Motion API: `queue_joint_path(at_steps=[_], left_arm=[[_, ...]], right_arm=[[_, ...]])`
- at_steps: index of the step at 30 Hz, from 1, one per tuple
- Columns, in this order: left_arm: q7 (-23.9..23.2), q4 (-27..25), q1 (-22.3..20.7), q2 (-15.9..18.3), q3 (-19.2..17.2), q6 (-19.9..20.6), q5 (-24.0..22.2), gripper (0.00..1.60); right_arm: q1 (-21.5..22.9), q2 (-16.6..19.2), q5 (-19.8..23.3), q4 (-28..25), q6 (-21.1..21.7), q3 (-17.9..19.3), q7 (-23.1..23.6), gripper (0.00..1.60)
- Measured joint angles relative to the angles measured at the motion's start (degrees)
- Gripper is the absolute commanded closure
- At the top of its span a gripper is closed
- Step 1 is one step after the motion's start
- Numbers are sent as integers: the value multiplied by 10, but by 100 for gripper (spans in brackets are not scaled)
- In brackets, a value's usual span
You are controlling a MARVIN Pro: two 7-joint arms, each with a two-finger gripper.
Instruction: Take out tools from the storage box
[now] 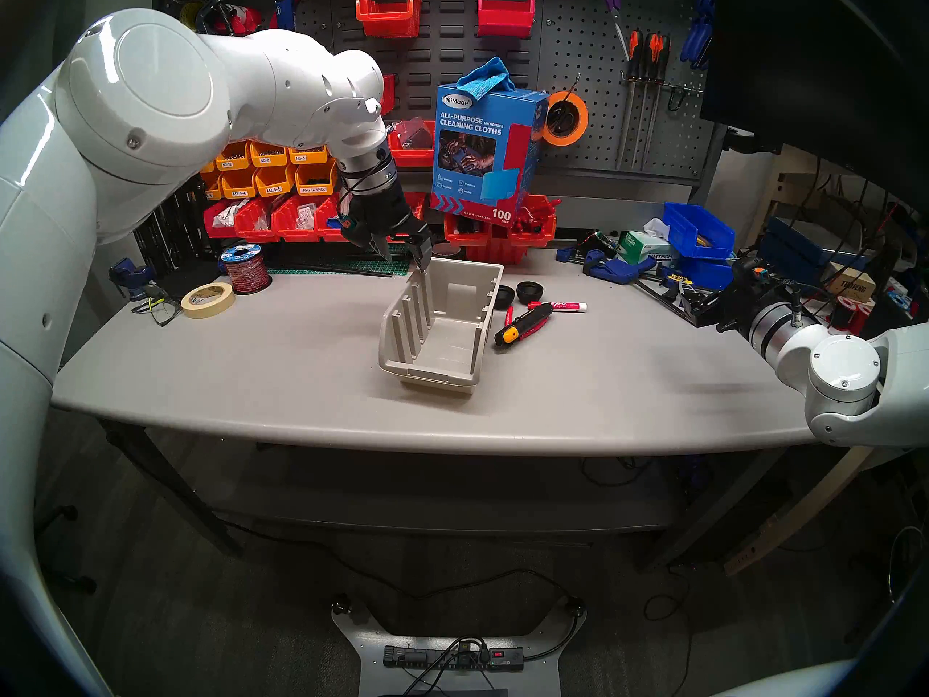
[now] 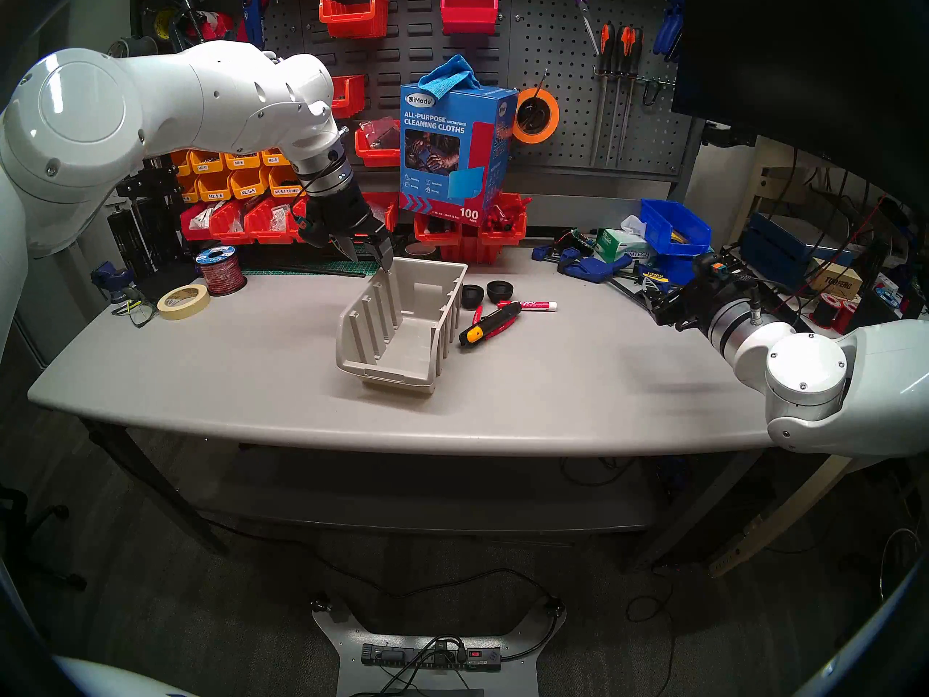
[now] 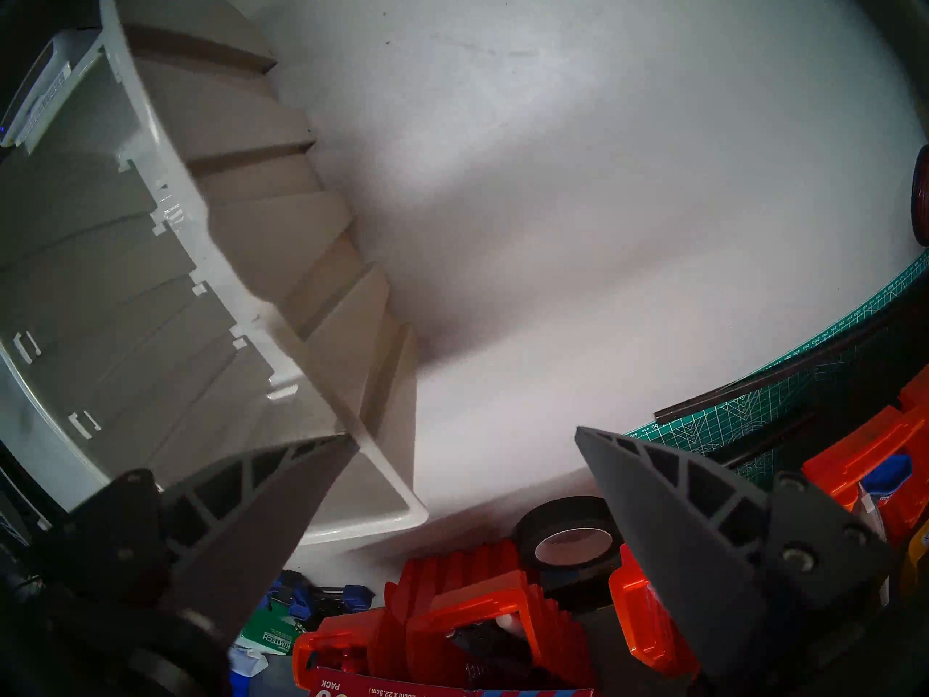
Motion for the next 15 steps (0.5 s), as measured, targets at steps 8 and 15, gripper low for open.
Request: queue_joint_path(at_steps=[8, 15], left_arm=[[0, -4, -4, 8, -1, 0, -7, 0], [0, -5, -10, 11, -10, 0, -19, 0]], right_arm=[[0, -1, 0, 0, 0, 0, 0, 0], [0, -1, 0, 0, -1, 0, 0, 0]])
